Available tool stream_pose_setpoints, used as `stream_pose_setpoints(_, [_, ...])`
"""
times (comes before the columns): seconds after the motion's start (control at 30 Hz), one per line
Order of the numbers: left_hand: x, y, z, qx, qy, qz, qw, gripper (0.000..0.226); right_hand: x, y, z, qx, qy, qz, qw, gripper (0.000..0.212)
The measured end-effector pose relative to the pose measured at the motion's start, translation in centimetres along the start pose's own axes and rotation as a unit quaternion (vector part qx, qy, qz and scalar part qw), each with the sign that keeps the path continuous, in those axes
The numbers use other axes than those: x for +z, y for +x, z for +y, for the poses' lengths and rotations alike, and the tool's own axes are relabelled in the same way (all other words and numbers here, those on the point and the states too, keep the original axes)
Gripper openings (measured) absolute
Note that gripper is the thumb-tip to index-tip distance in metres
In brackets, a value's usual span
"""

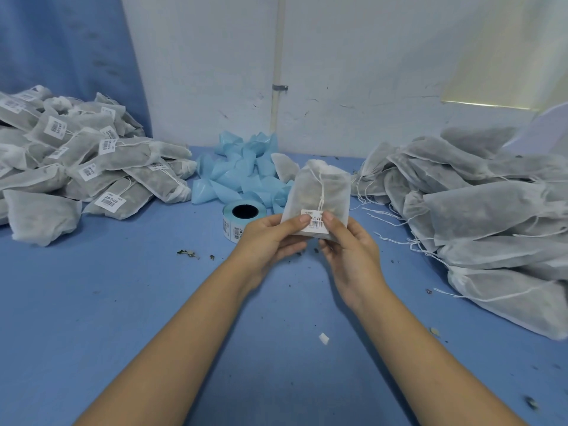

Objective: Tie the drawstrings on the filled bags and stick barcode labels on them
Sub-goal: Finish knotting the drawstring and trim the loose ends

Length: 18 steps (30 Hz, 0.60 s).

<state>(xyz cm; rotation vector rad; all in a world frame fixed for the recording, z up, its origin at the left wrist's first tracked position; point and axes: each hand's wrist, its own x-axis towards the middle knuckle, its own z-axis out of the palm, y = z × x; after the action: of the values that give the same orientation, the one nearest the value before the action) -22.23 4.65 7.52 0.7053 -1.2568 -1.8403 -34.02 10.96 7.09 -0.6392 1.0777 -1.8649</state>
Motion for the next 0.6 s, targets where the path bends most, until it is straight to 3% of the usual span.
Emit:
stream_pose_setpoints(0.13, [-0.2,-0.3,0.6,0.022,0.139,0.027,0.99,0.018,0.1,0.0,0.1,0.001,-0.026,0.009,1.0,0.004])
stream_pose_setpoints(0.2, [-0.2,-0.1,0.8,0.056,0.129,0.079,0.987,0.018,0.0,0.0,0.1,0.004,-0.048,0.016,0.999,0.005])
stream_pose_setpoints(0.27, [-0.5,0.2,1.7,0.109,-0.029,0.132,0.985,0.015,-0.2,0.0,0.1,0.014,-0.044,0.024,0.999,0.006])
stream_pose_setpoints(0.33, [-1.3,0.5,2.8,0.157,-0.222,0.119,0.955,0.052,-0.4,0.0,0.2,0.022,-0.049,0.024,0.998,0.004])
stream_pose_setpoints(0.4, [-2.1,0.5,3.4,0.163,-0.267,0.103,0.944,0.076,-0.6,0.1,0.3,0.027,-0.06,0.022,0.998,0.004])
stream_pose_setpoints(0.5, [-2.1,0.3,3.2,0.14,-0.199,0.095,0.965,0.07,-0.7,0.3,0.4,0.032,-0.062,0.031,0.997,0.008])
stream_pose_setpoints(0.6, [-1.5,0.1,2.6,0.123,-0.144,0.082,0.978,0.044,-1.0,0.6,0.4,0.026,-0.058,0.039,0.997,0.01])
